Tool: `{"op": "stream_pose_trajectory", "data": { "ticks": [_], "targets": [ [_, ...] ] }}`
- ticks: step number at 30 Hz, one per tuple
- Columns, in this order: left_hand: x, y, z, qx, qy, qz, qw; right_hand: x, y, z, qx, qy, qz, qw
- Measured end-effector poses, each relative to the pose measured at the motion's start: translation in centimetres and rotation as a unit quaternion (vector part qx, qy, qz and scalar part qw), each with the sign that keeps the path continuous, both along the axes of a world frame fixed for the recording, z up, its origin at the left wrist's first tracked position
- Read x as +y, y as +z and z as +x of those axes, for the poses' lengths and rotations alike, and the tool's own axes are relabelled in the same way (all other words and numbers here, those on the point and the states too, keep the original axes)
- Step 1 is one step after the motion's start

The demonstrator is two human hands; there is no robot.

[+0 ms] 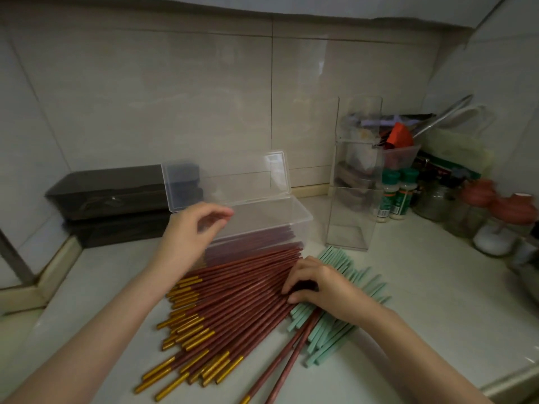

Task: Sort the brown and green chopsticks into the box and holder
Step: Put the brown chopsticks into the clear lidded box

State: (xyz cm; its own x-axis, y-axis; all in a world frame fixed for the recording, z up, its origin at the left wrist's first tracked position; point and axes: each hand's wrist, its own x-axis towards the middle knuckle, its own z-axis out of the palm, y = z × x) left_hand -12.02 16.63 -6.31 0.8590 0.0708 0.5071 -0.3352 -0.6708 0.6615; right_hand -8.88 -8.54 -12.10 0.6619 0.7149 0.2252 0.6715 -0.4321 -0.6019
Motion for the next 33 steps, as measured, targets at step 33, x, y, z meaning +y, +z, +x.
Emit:
{"op": "stream_pose_trajectory", "data": {
  "ticks": [33],
  "targets": [
    [0.0, -7.6, -5.0, 0.062, -0.001, 0.078, 0.995, 5.5, 6.0, 6.2, -0.006, -0.120, 0.085, 0.989]
  ]
}}
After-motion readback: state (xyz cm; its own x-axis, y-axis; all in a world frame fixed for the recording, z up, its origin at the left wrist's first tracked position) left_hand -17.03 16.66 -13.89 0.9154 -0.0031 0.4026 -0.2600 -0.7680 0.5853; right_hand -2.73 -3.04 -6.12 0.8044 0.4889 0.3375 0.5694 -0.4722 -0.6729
